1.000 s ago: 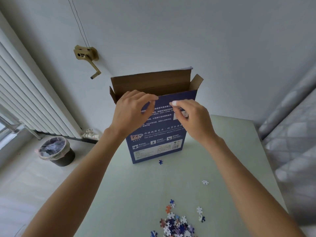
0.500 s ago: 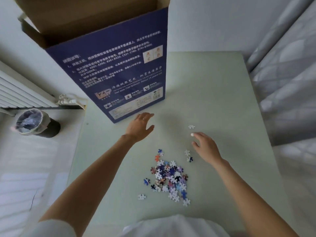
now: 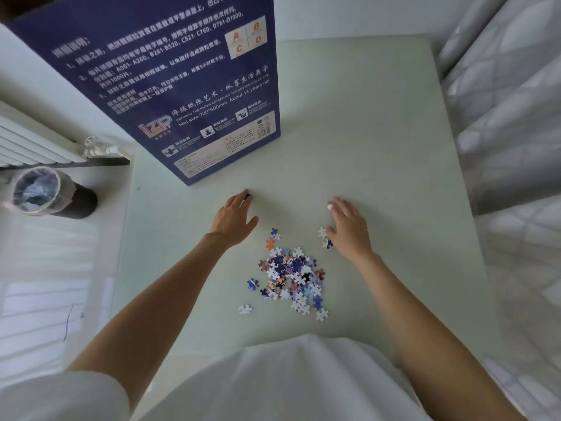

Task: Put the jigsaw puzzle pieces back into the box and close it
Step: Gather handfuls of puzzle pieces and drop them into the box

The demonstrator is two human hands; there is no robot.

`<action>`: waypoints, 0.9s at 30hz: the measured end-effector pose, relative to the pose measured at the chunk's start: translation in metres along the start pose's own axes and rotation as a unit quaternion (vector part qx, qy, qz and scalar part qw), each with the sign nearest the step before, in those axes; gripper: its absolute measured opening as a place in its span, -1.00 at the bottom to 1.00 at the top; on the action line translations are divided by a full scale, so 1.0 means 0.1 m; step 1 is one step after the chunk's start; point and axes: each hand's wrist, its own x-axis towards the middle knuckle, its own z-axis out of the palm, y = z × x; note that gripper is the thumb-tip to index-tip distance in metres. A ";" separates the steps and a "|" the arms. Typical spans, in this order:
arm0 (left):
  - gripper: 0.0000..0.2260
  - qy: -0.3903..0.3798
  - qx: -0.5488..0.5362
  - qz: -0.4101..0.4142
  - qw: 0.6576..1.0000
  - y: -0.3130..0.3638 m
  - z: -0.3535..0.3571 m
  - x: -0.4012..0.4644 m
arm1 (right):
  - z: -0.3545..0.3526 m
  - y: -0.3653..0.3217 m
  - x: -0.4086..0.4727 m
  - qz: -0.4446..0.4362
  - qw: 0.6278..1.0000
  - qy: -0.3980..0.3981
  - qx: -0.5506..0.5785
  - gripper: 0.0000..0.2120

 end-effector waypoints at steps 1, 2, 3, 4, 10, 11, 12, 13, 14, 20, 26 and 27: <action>-0.48 0.003 -0.004 0.002 1.000 0.07 0.04 -0.14 | 0.05 -0.05 -0.16 0.021 1.000 0.023 -0.002 -0.49; -0.49 0.005 -0.009 0.004 1.000 0.13 0.08 -0.25 | 0.10 -0.13 -0.29 0.037 0.999 0.035 0.000 -0.50; -0.51 0.007 -0.016 0.004 1.000 0.20 0.13 -0.39 | 0.15 -0.24 -0.42 0.039 0.999 0.031 0.009 -0.50; -0.53 0.006 -0.025 0.004 1.000 0.26 0.18 -0.52 | 0.21 -0.35 -0.53 0.026 0.999 0.019 0.023 -0.50; -0.59 -0.022 -0.064 0.028 0.997 0.41 0.32 -0.94 | 0.32 -0.66 -0.80 -0.083 0.988 -0.074 0.107 -0.56; -0.57 -0.014 -0.064 0.025 0.998 0.39 0.33 -1.04 | 0.29 -0.63 -0.84 -0.085 0.988 -0.064 0.114 -0.56; -0.52 -0.011 -0.061 0.014 0.998 0.36 0.32 -1.13 | 0.24 -0.57 -0.86 -0.081 0.989 -0.055 0.111 -0.55; -0.46 -0.013 -0.056 -0.007 0.998 0.32 0.32 -1.25 | 0.18 -0.51 -0.90 -0.076 0.991 -0.055 0.093 -0.53; -0.38 -0.025 -0.049 -0.035 0.998 0.28 0.32 -1.35 | 0.13 -0.44 -0.94 -0.064 0.994 -0.063 0.066 -0.50; -0.35 -0.061 -0.107 -0.135 0.983 0.28 0.62 -1.71 | 0.20 -0.37 -1.38 -0.008 0.984 -0.177 -0.018 -0.25; -0.56 0.030 -0.161 -0.101 0.981 0.53 0.68 -1.43 | 0.39 -0.74 -1.23 -0.049 0.994 -0.087 0.033 -0.41; -0.57 0.042 -0.175 -0.100 0.979 0.57 0.66 -1.35 | 0.38 -0.78 -1.16 -0.052 0.995 -0.083 0.034 -0.46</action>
